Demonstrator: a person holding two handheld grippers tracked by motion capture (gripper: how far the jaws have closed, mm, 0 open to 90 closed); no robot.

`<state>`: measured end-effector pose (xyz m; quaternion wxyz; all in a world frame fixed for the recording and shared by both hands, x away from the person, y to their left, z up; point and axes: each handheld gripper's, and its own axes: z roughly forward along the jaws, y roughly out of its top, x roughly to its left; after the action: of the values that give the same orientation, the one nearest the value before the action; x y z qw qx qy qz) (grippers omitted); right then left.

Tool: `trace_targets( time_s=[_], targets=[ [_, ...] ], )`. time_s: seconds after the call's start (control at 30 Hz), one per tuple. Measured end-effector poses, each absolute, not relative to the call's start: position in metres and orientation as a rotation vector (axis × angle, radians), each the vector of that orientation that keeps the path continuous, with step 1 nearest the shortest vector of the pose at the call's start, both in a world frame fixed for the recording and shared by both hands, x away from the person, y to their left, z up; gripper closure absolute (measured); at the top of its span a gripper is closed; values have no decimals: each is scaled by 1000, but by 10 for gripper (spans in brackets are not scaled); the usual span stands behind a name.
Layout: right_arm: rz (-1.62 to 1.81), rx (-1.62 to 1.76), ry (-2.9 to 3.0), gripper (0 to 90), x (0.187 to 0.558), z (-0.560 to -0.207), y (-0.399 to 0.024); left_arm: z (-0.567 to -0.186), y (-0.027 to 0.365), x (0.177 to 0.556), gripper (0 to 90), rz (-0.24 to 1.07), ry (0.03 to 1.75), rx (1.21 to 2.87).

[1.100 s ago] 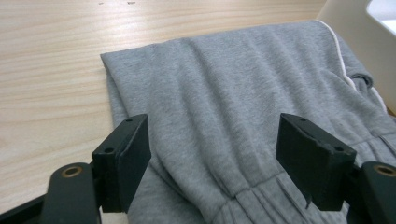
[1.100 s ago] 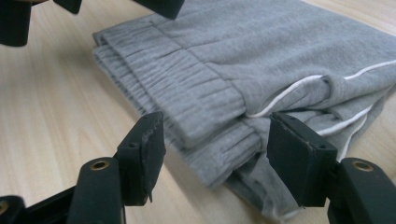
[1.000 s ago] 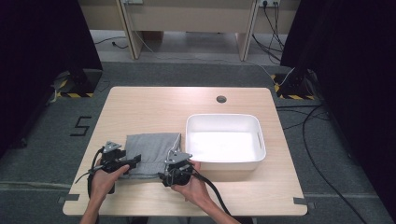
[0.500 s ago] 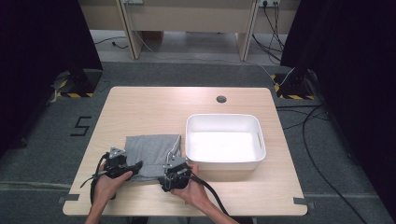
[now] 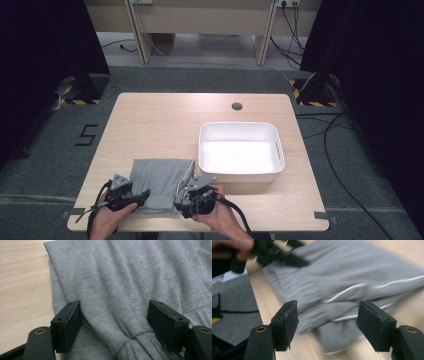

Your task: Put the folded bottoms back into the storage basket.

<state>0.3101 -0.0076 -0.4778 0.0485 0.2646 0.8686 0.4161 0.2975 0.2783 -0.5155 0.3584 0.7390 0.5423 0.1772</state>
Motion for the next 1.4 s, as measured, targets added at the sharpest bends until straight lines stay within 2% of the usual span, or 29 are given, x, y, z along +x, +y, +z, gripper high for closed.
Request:
trace_targets(
  time_s=[0.1, 0.4, 0.67, 0.9, 1.13, 1.27, 1.4],
  targets=[
    [1269, 844, 2614, 334, 309, -472, -15, -515, 279, 290, 265, 441, 1395, 1914],
    [1243, 1024, 2589, 289, 315, -490, -15, -509, 279, 273, 256, 342, 1402, 1894],
    [1202, 1056, 2562, 271, 319, -499, -10, -499, 291, 288, 220, 398, 1434, 1892],
    [1219, 1074, 2535, 258, 326, -500, -6, -510, 292, 302, 179, 339, 1470, 1937],
    [1165, 1084, 2543, 223, 329, -505, 0, -509, 284, 301, 188, 377, 1439, 2011],
    [1131, 1084, 2531, 214, 325, -515, -1, -509, 280, 297, 228, 396, 1420, 2031],
    [1130, 1044, 2532, 241, 321, -516, 2, -508, 277, 295, 329, 392, 1396, 2041]
  ],
)
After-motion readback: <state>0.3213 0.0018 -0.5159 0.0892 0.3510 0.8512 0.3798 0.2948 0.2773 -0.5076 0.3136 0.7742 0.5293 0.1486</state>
